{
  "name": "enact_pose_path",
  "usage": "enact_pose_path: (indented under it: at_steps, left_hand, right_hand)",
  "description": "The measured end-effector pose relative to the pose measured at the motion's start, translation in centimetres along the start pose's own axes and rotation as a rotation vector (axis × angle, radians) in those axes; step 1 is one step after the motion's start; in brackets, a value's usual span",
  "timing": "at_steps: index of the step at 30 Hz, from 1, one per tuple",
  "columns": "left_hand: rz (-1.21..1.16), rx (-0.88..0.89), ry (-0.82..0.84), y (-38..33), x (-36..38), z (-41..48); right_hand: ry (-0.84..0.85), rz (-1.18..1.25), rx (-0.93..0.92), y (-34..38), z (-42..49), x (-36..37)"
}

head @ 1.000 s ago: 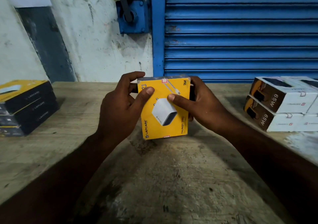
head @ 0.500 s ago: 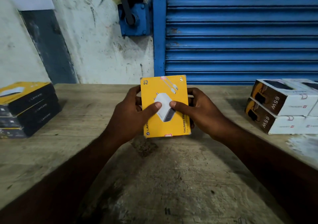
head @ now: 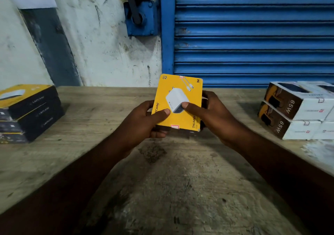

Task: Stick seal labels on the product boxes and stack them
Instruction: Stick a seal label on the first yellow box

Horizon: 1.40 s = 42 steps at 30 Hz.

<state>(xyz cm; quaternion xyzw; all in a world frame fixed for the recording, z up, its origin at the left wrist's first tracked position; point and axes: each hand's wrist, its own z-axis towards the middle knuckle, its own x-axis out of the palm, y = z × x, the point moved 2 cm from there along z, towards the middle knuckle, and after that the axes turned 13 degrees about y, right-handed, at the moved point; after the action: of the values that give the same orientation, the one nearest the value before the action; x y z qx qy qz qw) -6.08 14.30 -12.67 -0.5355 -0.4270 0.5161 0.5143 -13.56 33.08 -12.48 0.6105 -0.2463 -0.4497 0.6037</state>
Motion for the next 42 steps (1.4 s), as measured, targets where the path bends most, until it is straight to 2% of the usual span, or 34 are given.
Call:
enact_pose_path:
  at_steps: [9, 18, 28, 31, 37, 42]
  left_hand:
    - [-0.151, -0.023, -0.058, 0.0, -0.3, 0.3]
    - [-0.254, -0.092, -0.101, -0.2, -0.1, 0.2]
    - [-0.313, -0.131, -0.097, -0.6, 0.1, 0.0]
    - [-0.324, -0.124, -0.100, -0.7, 0.2, -0.1]
    - [-0.320, -0.097, -0.110, -0.7, 0.3, -0.2]
    - [-0.313, -0.098, -0.125, -0.6, 0.2, -0.2]
  right_hand:
    - [0.149, -0.121, -0.041, 0.3, -0.5, 0.9]
    - [0.101, -0.338, -0.059, 0.1, -0.4, 0.7]
    - [0.131, -0.353, -0.109, 0.4, -0.6, 0.8]
    - [0.118, -0.385, -0.161, 0.4, -0.7, 1.0]
    - [0.056, -0.566, -0.381, 0.9, -1.3, 1.3]
    - [0.058, -0.610, -0.449, 0.8, -1.1, 1.3]
